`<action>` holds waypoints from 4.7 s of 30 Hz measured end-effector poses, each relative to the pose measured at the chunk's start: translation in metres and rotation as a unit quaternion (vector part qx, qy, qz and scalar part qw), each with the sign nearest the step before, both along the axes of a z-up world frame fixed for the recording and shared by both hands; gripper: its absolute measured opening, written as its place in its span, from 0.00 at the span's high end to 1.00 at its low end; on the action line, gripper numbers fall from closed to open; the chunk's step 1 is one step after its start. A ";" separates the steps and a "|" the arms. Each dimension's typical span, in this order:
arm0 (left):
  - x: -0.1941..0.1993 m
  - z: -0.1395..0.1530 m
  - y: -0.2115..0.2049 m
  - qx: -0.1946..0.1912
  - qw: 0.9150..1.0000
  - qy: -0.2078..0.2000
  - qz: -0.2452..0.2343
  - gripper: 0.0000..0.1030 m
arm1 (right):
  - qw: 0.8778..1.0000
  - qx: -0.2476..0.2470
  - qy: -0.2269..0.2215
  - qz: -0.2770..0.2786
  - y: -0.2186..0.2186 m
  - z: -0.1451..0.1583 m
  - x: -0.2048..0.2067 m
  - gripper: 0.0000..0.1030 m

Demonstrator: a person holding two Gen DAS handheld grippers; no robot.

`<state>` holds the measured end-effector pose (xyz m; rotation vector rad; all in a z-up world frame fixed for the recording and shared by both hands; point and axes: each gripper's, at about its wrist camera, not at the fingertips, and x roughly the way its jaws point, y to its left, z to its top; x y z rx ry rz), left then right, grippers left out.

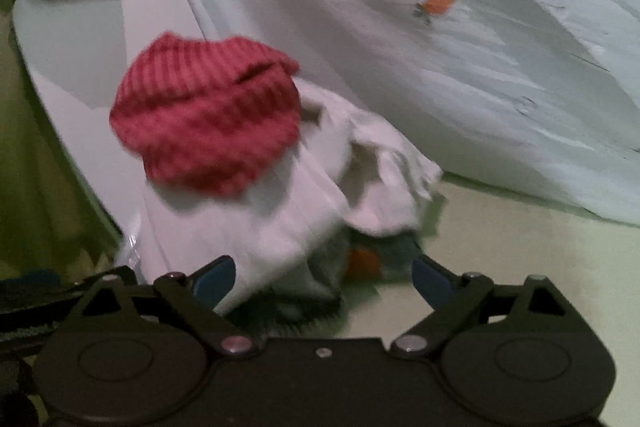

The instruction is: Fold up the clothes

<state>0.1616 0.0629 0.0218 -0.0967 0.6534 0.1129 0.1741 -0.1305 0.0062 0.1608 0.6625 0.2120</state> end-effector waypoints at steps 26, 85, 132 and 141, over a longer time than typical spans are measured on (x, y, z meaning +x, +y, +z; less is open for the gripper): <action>0.082 0.008 -0.009 -0.071 0.997 -0.007 -0.028 1.00 | 0.992 0.098 -0.065 0.048 0.001 0.012 0.072 1.00; -0.093 -0.066 -0.332 -0.184 0.962 0.111 -0.168 1.00 | 0.963 0.156 -0.013 -0.217 -0.462 -0.034 -0.230 1.00; -0.095 -0.170 -0.335 -0.080 0.960 0.253 -0.087 0.50 | 0.948 0.150 0.182 -0.213 -0.469 -0.128 -0.178 0.99; -0.122 -0.172 -0.345 -0.065 0.964 0.240 -0.092 0.44 | 0.940 0.033 0.045 -0.337 -0.541 -0.063 -0.244 0.94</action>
